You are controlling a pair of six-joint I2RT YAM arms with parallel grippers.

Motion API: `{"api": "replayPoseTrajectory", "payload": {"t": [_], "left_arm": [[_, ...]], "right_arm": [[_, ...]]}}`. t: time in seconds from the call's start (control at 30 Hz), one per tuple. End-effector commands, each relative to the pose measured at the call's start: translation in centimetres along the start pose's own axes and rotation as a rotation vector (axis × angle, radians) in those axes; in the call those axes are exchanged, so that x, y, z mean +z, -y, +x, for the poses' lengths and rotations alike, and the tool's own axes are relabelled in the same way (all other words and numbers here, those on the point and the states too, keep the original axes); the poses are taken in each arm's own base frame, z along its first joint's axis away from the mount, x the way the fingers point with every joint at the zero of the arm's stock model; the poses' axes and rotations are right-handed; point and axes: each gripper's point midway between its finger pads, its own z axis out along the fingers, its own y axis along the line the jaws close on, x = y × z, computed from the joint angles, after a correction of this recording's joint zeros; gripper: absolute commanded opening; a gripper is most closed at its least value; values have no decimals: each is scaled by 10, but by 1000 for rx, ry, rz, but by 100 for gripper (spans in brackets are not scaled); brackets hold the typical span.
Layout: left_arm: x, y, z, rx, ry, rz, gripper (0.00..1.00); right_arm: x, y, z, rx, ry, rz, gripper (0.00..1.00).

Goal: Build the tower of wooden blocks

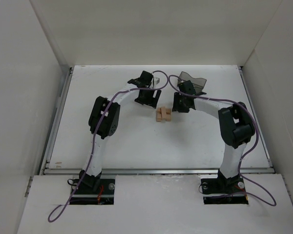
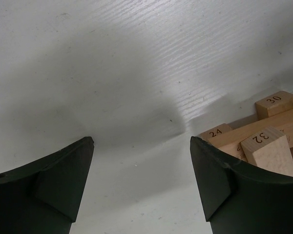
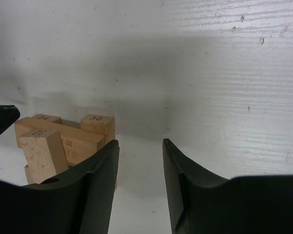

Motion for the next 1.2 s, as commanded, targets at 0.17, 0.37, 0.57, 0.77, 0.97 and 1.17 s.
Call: {"api": "replayPoseTrajectory", "payload": {"t": [0.17,0.37,0.57,0.77,0.97,1.17], "left_arm": [[-4,9,-7,-2,7,16,77],[-4,9,-7,-2,7,16,77],[-11,8,2,-5,-11,14,77],[-13,10,0,-3,-1,25,77],[-13,17,1,5,-3,38,77],[-12,16,5,-5,-13,37,77]], "right_arm": [[-8,-11,-17,13,60,-44,46],[-9,-14,-15,13,51,-61,46],[-9,-14,-15,13,51,-62,46],[-10,-19,-20,13,63,-78,46],[-11,-21,-24,13,71,-82,46],[-13,-24,-30,13,89,-92,46]]}}
